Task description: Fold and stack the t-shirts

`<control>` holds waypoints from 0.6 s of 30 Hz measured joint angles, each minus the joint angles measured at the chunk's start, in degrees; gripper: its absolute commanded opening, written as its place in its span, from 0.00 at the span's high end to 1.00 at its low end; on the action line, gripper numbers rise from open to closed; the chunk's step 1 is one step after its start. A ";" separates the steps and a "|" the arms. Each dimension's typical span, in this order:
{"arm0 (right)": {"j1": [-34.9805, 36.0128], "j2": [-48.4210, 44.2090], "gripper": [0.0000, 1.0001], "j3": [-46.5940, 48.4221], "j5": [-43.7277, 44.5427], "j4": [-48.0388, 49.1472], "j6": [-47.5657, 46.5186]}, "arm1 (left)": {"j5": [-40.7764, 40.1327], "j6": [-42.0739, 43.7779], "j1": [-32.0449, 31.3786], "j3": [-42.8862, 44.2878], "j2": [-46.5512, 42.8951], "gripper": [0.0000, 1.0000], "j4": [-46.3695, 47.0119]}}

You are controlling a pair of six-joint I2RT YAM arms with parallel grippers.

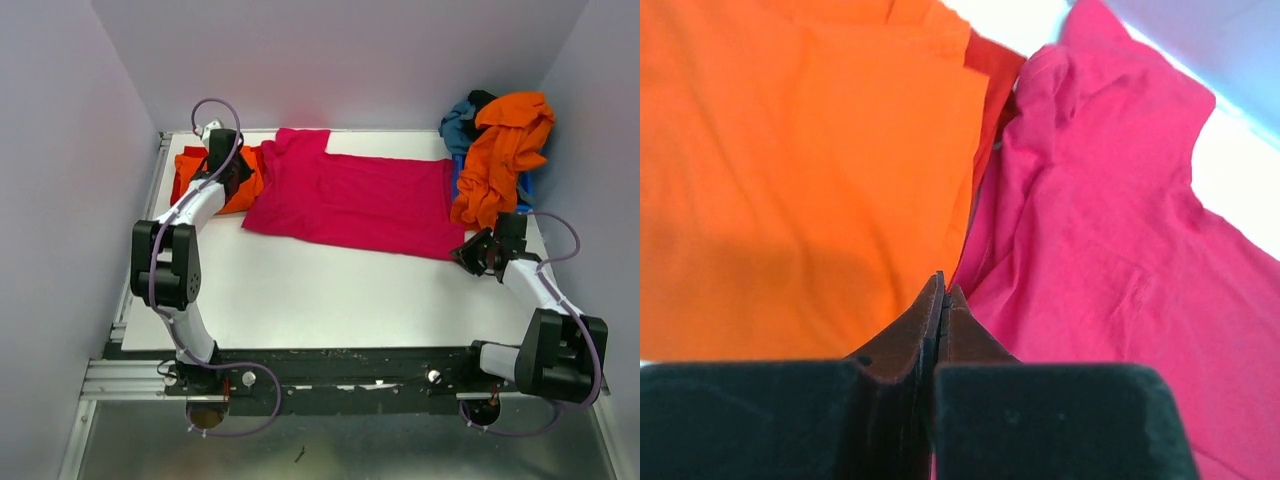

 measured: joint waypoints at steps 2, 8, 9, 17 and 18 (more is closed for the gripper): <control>0.00 0.17 0.63 -0.02 0.07 0.00 -0.02 | 0.04 0.09 0.04 2.38 1.14 1.00 -0.61; 0.00 1.18 0.63 -0.07 0.46 -0.04 -0.04 | 0.66 0.52 1.20 11.82 8.76 1.00 -2.12; 0.00 1.33 0.63 -0.07 0.55 -0.04 -0.04 | 0.96 0.52 1.51 12.57 9.97 1.00 -2.67; 0.00 2.49 0.61 -0.07 1.95 -0.48 -0.09 | 4.24 0.31 4.57 17.77 21.14 1.00 -8.81; 0.00 2.49 0.60 -0.07 2.16 -0.50 -0.11 | 4.94 0.15 4.94 18.49 22.01 1.00 -9.07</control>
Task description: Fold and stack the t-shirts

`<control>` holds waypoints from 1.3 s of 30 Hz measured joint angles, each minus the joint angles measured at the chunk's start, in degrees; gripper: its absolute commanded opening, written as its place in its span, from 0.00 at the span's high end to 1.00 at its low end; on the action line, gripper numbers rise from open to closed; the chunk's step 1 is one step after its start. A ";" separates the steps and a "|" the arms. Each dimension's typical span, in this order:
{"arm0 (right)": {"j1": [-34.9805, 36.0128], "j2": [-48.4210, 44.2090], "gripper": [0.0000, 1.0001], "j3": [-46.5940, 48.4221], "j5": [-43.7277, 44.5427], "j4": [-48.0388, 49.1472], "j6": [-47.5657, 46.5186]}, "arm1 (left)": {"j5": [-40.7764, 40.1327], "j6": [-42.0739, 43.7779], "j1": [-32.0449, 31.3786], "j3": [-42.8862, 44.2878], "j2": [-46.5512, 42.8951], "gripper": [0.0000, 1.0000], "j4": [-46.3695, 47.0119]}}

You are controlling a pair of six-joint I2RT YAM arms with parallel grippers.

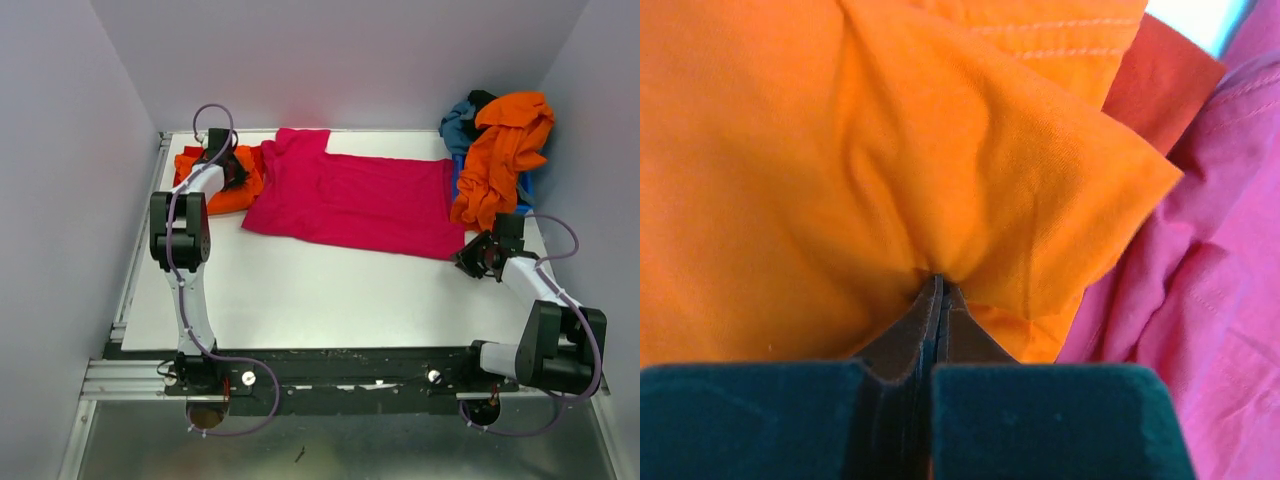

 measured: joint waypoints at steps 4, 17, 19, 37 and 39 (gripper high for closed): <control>0.00 0.00 0.59 0.04 1.03 -0.17 -0.02 | 3.06 -0.17 1.73 5.73 2.91 1.00 -2.25; 0.00 1.14 0.56 2.32 3.56 -2.84 -0.04 | 7.93 -0.11 6.73 18.45 10.21 1.00 -7.61; 0.00 2.03 0.55 2.56 3.80 -3.15 -0.04 | 8.55 -0.02 6.75 18.78 10.21 0.99 -7.72; 0.02 8.35 0.64 6.32 8.59 -3.26 4.11 | 11.30 1.01 3.54 7.06 -8.41 0.45 -6.03; 0.11 9.29 0.66 6.91 9.53 -3.26 5.05 | 11.04 -0.35 2.97 -0.35 -14.69 0.45 -2.89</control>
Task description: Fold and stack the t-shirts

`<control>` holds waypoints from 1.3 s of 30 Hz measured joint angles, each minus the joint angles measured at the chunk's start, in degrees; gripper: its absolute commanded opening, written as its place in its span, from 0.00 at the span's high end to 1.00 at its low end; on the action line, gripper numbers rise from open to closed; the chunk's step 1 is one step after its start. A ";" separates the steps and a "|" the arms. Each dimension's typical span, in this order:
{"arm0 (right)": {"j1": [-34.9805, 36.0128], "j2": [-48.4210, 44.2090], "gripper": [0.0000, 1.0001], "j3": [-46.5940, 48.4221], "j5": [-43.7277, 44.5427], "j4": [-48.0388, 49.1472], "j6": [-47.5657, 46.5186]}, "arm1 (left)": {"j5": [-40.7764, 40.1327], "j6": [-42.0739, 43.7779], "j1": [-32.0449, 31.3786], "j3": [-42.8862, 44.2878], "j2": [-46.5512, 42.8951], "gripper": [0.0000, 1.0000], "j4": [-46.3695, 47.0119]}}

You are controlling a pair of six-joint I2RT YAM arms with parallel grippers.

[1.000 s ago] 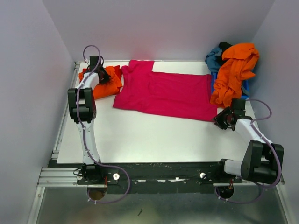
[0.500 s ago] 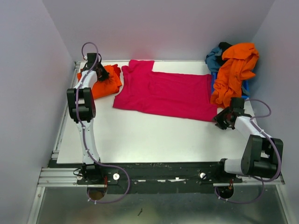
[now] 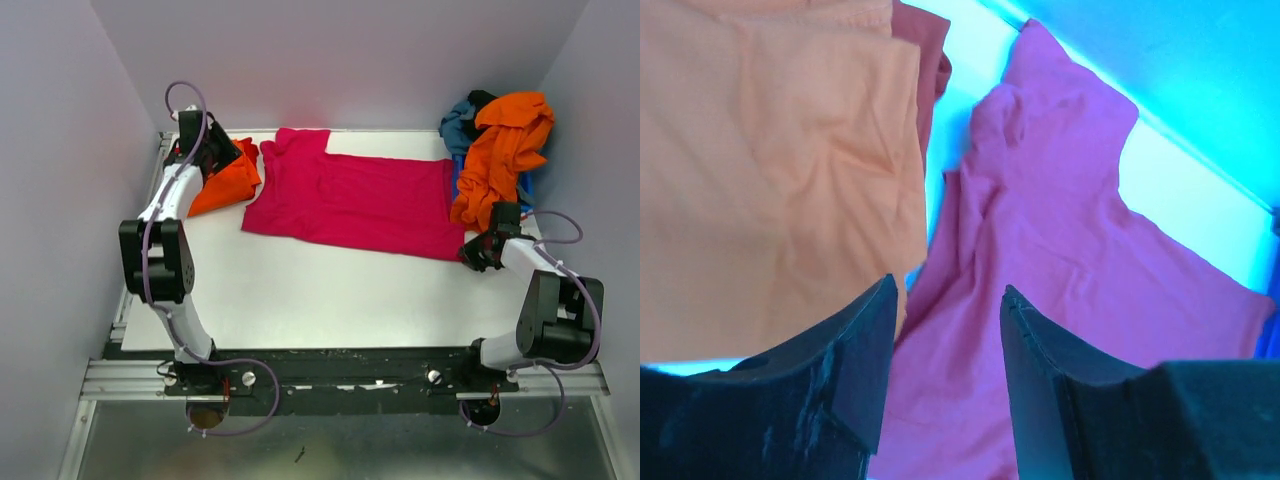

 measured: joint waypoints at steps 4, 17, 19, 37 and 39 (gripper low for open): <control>0.13 1.73 0.73 0.46 0.83 0.04 1.27 | -1.81 -2.82 -2.03 -14.29 -11.10 0.45 5.11; 0.17 2.05 0.99 0.85 1.68 -0.22 2.47 | -16.70 -11.65 -8.85 -42.16 -32.85 0.57 9.01; 0.17 1.14 0.99 0.85 1.75 -0.50 2.38 | -18.88 -12.44 -8.83 -44.09 -34.03 0.56 9.68; 0.20 -0.79 0.99 0.83 1.73 -1.07 0.96 | -18.45 -12.98 -8.83 -42.64 -16.04 0.65 15.17; 0.20 -0.79 0.99 0.83 1.73 -1.09 0.94 | -18.29 -12.96 -8.83 -42.53 -15.65 0.62 15.19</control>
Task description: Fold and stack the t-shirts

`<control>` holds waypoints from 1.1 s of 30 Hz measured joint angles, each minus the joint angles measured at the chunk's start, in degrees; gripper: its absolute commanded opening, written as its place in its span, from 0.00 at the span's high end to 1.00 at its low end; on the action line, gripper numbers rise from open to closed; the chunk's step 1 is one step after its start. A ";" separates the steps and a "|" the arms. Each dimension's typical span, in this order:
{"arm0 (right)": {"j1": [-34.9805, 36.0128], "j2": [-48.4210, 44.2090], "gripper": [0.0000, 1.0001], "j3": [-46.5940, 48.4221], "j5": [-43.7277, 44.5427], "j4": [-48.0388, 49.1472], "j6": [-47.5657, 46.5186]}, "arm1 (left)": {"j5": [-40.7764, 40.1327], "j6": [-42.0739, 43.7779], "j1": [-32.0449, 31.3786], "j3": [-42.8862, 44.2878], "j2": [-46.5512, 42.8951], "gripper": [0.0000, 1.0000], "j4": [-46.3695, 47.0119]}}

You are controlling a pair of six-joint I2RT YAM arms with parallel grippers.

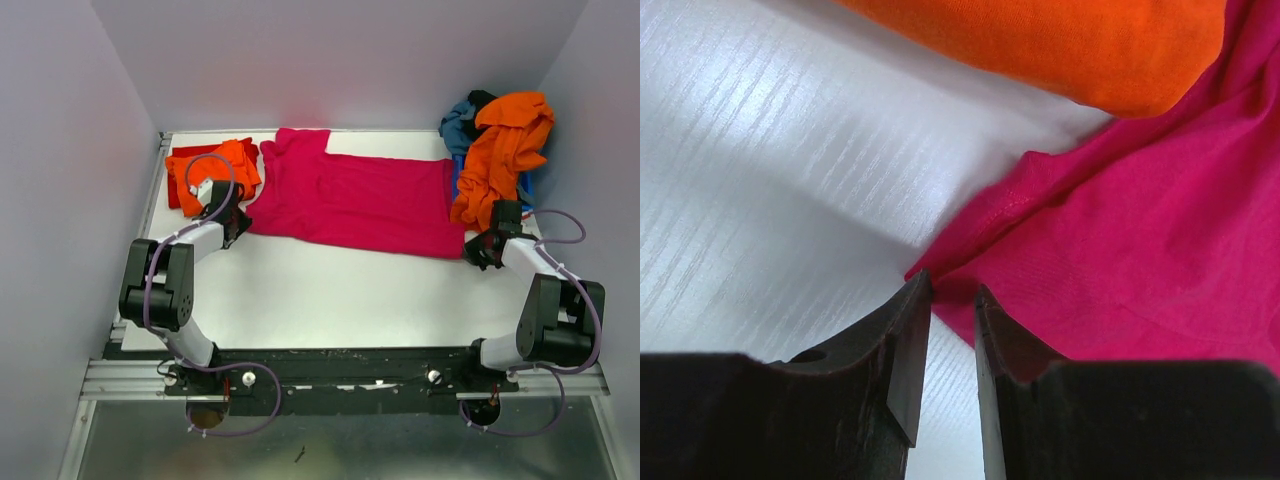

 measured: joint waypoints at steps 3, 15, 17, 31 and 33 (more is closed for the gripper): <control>0.00 0.00 0.99 0.00 0.00 0.00 0.00 | 0.31 0.02 0.00 0.55 0.72 0.61 -0.20; 0.00 0.66 0.99 0.02 -0.11 0.00 0.00 | -2.49 2.23 0.00 0.66 -5.29 0.64 -3.37; 0.00 0.66 0.99 0.02 -0.13 -0.02 0.00 | -3.13 2.16 0.00 0.07 -7.34 0.64 -3.39; 0.00 0.66 0.99 0.09 -0.22 -0.22 0.00 | -1.07 1.66 -0.17 -0.57 0.81 0.62 -3.28; 0.00 0.66 0.99 0.11 -0.22 -0.22 0.00 | -0.68 1.75 -0.17 0.44 1.64 0.62 -3.19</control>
